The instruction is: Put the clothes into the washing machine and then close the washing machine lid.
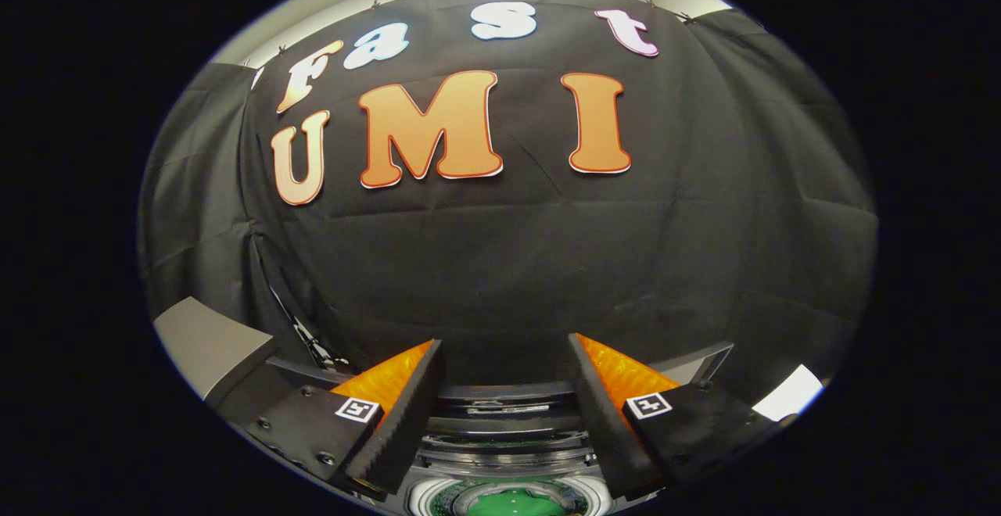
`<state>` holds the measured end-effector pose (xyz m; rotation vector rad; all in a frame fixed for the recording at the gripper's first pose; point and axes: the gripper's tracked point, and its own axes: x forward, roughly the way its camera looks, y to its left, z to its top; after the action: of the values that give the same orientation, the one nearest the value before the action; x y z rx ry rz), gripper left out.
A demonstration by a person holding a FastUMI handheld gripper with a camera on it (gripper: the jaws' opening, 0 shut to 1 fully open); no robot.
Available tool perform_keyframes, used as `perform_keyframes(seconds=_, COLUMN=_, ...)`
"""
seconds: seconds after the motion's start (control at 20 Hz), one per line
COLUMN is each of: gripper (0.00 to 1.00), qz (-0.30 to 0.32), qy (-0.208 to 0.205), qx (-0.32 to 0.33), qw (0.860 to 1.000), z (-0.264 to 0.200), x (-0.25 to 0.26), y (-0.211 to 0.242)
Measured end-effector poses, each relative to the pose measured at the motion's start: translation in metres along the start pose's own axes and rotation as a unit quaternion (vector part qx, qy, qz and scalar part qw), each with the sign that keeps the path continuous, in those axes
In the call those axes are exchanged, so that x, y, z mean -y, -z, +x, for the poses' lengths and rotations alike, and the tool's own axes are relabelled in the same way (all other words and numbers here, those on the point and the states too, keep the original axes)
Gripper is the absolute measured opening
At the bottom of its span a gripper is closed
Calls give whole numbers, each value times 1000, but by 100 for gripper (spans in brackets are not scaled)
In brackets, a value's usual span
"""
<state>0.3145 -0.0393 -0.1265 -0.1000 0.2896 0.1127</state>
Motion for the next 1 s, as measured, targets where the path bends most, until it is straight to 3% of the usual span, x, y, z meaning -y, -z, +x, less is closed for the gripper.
perform_keyframes(seconds=0.8, gripper=99, qz=-1, qy=7, qx=4, qw=1000, z=-97, x=-1, y=43)
perform_keyframes(seconds=1.0, gripper=98, qz=39, qy=8, qx=-85, qw=996, z=-108, x=0, y=99)
